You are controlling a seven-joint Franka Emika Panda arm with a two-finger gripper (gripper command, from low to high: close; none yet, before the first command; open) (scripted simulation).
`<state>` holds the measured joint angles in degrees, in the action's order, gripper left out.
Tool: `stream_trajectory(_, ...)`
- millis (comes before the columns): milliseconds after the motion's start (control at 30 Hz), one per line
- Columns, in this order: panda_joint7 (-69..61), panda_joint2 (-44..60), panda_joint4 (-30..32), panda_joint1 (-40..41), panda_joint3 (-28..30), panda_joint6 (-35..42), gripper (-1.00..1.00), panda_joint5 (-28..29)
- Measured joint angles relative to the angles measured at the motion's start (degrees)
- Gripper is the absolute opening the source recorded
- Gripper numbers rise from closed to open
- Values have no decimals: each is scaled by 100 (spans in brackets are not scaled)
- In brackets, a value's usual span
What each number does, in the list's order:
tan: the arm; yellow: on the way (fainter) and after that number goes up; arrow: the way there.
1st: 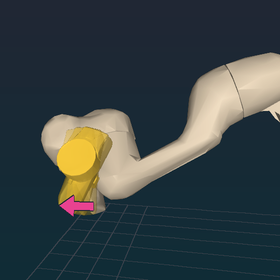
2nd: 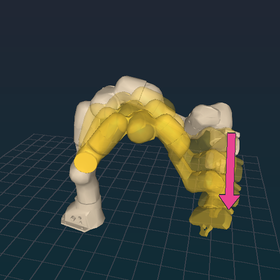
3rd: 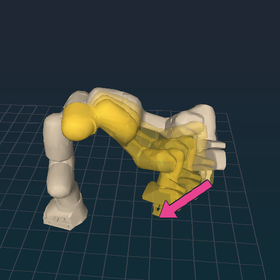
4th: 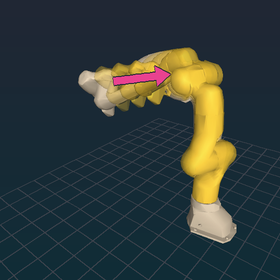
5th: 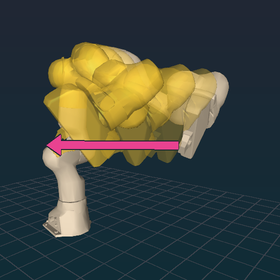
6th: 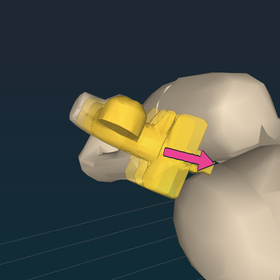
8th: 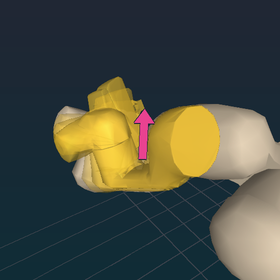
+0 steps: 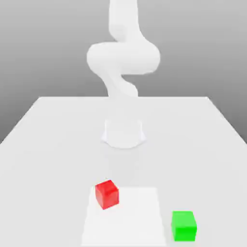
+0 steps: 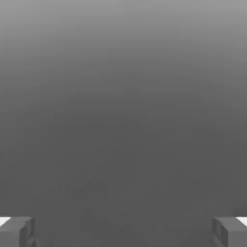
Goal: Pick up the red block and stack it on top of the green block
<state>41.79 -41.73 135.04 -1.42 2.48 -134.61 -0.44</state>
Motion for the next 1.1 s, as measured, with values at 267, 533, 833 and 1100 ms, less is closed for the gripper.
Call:
stream_trajectory(267,-1515,1583,1178,-431,729,-1050,0,-158)
stream_trajectory(533,-2973,3360,2455,-595,1150,-2233,0,-8)
stream_trajectory(833,-3907,4894,2651,-382,845,-3433,0,-622)
stream_trajectory(1100,-4202,5433,2588,-3,356,-3872,-100,-1048)
